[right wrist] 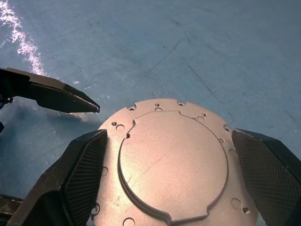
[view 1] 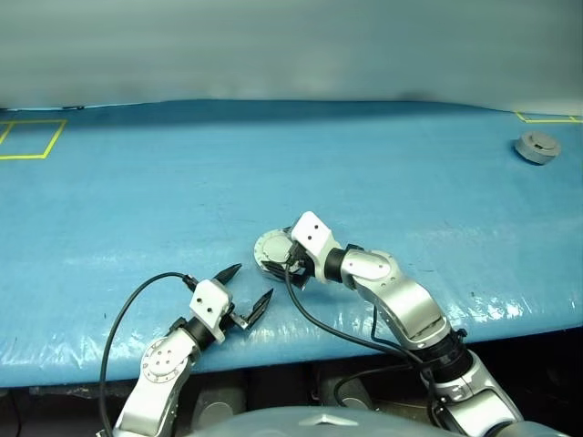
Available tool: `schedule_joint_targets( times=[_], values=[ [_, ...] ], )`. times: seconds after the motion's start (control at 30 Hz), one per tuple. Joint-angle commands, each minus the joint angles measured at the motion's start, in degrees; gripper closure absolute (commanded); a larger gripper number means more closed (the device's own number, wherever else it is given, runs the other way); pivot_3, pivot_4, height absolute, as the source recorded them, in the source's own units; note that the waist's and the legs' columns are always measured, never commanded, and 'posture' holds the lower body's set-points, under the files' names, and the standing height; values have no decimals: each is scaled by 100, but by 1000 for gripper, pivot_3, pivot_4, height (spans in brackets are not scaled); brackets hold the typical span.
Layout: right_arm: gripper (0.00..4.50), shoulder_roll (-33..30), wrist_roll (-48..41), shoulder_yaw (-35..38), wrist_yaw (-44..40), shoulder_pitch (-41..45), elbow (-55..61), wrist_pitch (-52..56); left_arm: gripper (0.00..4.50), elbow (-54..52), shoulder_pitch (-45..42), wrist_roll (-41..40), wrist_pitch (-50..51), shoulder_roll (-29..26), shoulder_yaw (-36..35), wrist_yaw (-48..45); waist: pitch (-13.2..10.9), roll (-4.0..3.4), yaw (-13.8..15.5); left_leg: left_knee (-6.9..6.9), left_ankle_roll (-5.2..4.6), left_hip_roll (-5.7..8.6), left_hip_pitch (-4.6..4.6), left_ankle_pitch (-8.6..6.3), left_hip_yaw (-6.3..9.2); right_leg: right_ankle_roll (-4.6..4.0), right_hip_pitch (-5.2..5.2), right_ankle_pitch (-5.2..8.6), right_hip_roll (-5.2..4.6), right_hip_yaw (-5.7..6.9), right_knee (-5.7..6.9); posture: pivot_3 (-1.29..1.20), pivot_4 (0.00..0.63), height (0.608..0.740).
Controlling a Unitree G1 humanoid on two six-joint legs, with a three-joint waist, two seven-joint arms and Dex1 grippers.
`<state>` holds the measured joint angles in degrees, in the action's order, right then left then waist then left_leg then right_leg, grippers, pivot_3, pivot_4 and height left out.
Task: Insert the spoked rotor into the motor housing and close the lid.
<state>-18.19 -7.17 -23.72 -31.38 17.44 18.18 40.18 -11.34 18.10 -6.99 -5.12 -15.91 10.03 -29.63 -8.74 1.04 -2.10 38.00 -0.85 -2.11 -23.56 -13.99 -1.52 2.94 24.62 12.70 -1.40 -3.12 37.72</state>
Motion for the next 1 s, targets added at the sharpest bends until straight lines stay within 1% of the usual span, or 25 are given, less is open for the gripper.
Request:
schedule_joint_targets(
  times=[0.03, 0.23, 0.33, 0.4, 0.43, 0.77, 1.0],
  values=[
    [39, 72, -97, 133, -38, 30, -29, -26, 0, -27, -19, -32, -90, 21, -10, 17, 0, 0, -1, 0, 0, 0, 0, 0, 0, 0, 0, 0, 0, 0, 0, 0, 150, 740],
    [39, 49, -59, 176, -117, -1, -318, -160, 0, -47, -11, -36, -95, 19, -19, 20, 2, 2, 1, 2, 0, 1, 2, 0, -1, 1, -3, 0, 0, 0, 0, 0, 150, 740],
    [651, 58, -62, 207, -139, -24, -400, -182, 0, -45, -16, -34, -94, 19, -25, 25, 2, 2, 1, 2, 0, 1, 3, 0, -1, 1, -4, 0, 0, 0, 1, 0, 150, 740],
    [1348, 53, -41, 207, -153, -39, -411, -219, 0, -47, -14, -33, -95, 18, -27, 25, 2, 2, 1, 2, 0, 0, 4, 0, 0, 1, -5, 0, 0, 0, 1, 0, 150, 740],
    [1469, 52, -33, 211, -153, -46, -406, -246, 0, -46, -13, -32, -96, 18, -28, 25, 2, 2, 1, 2, 0, 0, 5, 0, -1, 1, -5, 0, 0, 0, 1, 0, 150, 740],
    [1467, 33, -15, 206, -247, 18, -324, -314, 0, -51, -22, -37, -93, 7, -28, -4, 2, 2, 2, 3, 0, 0, 5, 0, -1, 1, -5, -1, 0, -1, 2, 0, 150, 740],
    [1467, 142, 239, -85, -92, -86, -401, -409, 0, -77, 31, -26, -86, 17, -21, 20, 3, 3, -9, 2, 0, -1, 6, 0, -1, 1, -5, 0, 0, -1, 2, 0, 150, 740]
  ],
)
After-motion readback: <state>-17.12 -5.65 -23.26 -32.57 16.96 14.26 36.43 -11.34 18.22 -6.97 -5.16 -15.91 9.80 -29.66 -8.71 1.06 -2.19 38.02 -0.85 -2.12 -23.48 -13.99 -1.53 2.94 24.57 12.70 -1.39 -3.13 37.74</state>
